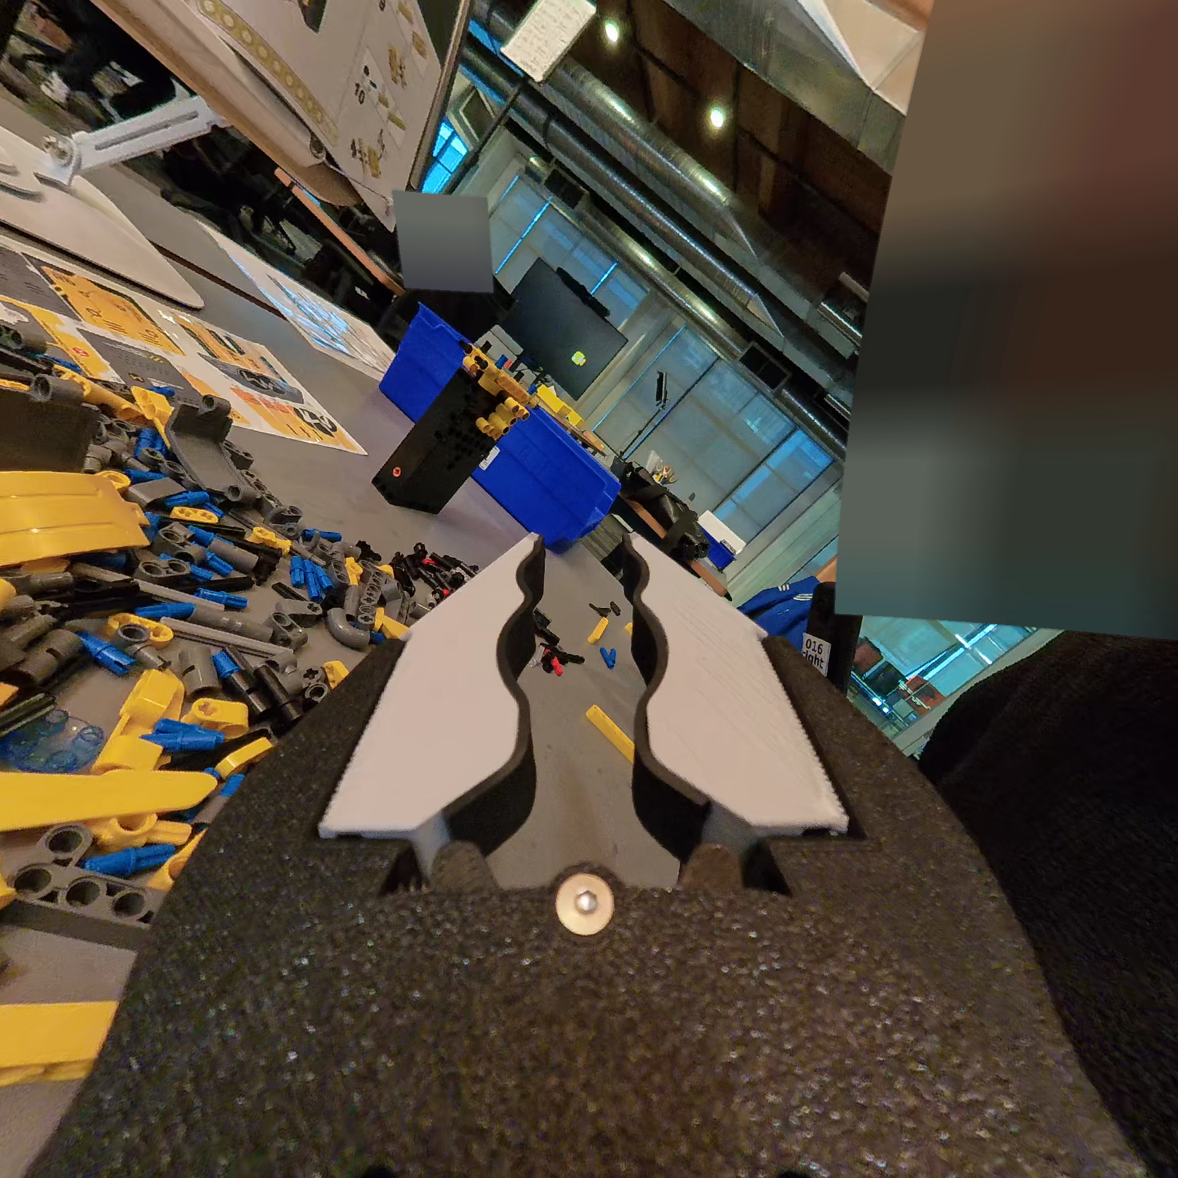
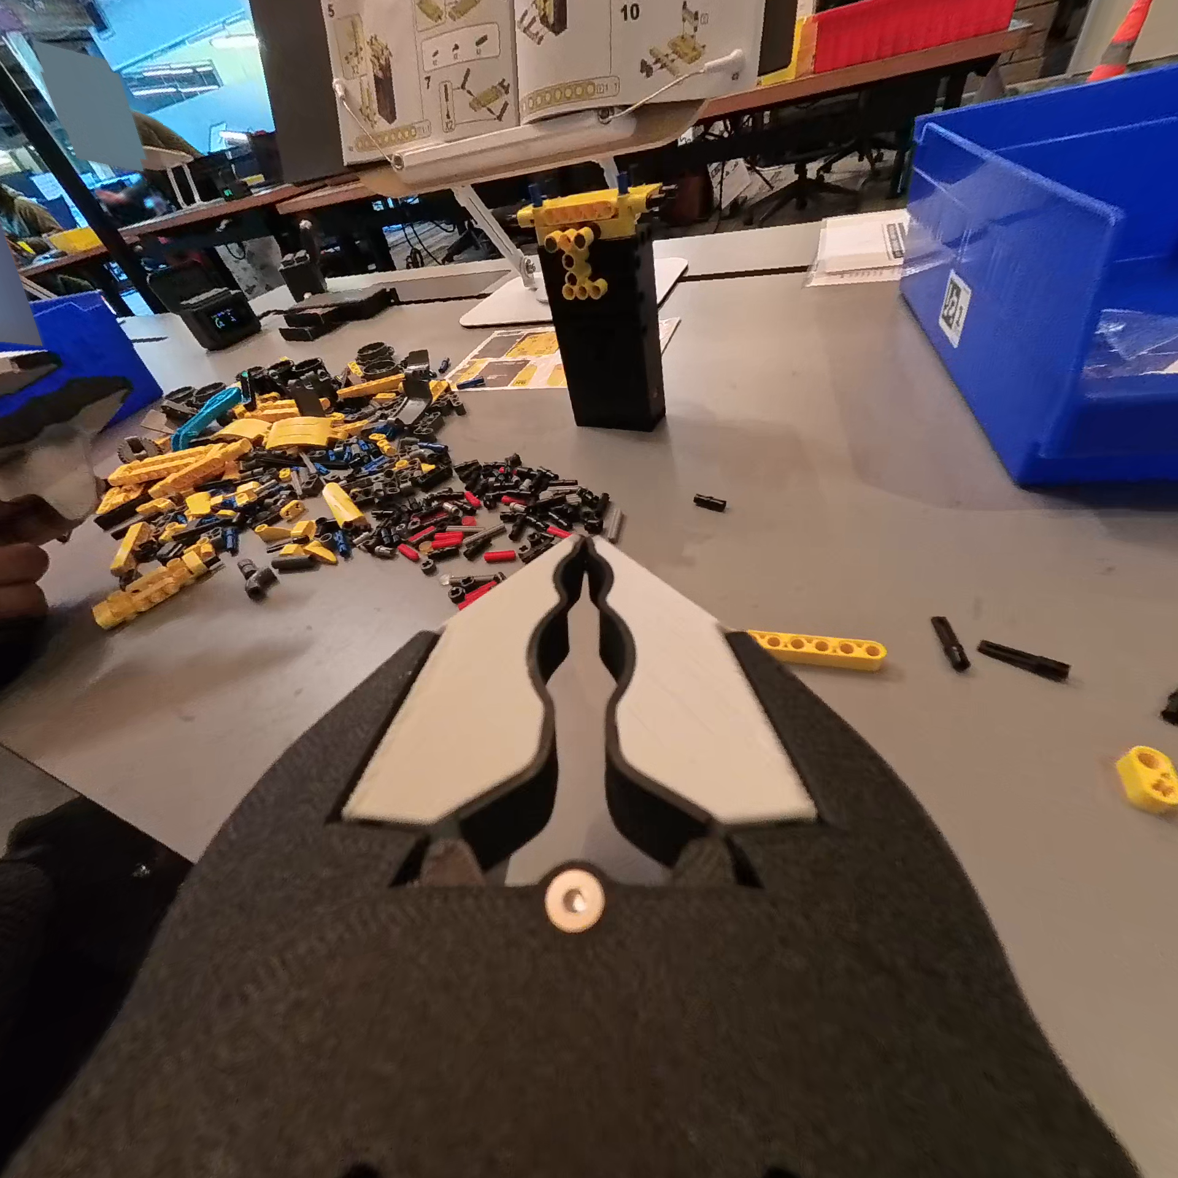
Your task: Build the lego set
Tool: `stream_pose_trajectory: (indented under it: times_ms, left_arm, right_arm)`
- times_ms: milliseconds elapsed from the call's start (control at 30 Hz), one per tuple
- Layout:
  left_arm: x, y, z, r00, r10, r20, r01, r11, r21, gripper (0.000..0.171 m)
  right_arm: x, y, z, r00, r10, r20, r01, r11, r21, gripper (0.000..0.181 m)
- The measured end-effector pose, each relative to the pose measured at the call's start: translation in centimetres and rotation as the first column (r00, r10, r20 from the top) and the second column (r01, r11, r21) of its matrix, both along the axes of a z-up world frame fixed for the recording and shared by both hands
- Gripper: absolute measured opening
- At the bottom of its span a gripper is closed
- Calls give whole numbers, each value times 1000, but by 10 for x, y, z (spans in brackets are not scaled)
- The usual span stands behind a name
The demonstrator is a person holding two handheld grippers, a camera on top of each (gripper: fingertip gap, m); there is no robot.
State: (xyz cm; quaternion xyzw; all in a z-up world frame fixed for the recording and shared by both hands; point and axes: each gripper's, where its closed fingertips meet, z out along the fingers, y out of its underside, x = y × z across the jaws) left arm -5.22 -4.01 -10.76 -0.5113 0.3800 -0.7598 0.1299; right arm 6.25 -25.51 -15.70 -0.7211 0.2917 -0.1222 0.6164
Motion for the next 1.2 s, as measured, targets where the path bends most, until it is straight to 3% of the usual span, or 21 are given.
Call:
stream_pose_trajectory:
  times_ms: [1200]
  left_arm:
    - [0, 2, -1, 1000, -4, -5, 4, 1000, -22, 24]
  right_arm:
    - [-3, 3, 0, 1000, 21, 15, -20, 1000, -10, 0]
